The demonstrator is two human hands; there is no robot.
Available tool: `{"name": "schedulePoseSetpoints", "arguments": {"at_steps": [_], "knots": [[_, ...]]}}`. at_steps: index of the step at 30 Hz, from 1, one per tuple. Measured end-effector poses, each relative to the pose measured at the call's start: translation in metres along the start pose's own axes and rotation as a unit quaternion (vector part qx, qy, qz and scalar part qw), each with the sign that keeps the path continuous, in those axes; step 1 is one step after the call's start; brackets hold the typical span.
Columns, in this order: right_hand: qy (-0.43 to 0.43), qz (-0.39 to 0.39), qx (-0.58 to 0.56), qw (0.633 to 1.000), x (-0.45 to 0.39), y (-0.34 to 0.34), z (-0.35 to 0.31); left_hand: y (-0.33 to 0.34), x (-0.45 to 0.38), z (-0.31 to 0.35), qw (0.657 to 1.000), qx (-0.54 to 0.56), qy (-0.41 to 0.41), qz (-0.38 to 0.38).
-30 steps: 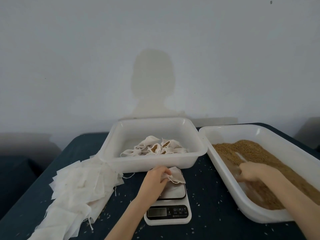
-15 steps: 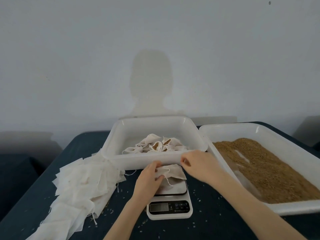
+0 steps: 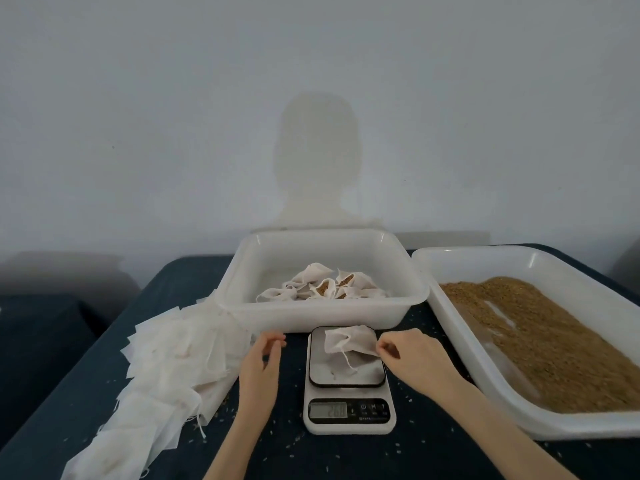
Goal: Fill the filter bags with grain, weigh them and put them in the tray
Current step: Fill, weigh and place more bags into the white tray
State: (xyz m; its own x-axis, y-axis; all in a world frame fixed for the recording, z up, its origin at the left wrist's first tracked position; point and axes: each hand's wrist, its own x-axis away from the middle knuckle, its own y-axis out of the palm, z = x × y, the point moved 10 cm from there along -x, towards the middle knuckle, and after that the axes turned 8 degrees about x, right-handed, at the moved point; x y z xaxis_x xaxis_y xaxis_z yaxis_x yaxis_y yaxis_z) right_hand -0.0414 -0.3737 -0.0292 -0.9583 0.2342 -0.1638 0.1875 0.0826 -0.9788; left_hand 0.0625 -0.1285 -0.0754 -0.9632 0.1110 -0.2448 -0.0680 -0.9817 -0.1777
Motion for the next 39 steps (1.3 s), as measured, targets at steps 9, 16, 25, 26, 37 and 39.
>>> {"name": "schedulePoseSetpoints", "arguments": {"at_steps": [9,16,25,26,37,39], "knots": [[-0.002,0.039,-0.036,0.999,-0.006,-0.004,-0.016,0.001,0.007,0.0,0.998,-0.062,0.032,-0.002],[-0.08,0.034,-0.02,0.996,-0.02,0.008,-0.062,0.007,0.014,0.009,0.99,-0.127,0.058,-0.021],[0.006,0.073,-0.207,0.976,-0.063,-0.039,-0.031,0.006,0.015,0.01,0.987,-0.149,0.061,-0.028],[0.024,0.098,-0.245,0.964,-0.069,-0.053,-0.023,0.007,0.014,0.009,0.986,-0.15,0.062,-0.032],[0.069,-0.079,0.061,0.993,-0.125,-0.016,0.006,0.003,0.012,0.008,0.977,-0.208,0.038,-0.006],[0.063,-0.137,0.051,0.987,-0.126,-0.004,0.009,0.0,0.013,0.007,0.98,-0.195,0.03,0.002]]}}
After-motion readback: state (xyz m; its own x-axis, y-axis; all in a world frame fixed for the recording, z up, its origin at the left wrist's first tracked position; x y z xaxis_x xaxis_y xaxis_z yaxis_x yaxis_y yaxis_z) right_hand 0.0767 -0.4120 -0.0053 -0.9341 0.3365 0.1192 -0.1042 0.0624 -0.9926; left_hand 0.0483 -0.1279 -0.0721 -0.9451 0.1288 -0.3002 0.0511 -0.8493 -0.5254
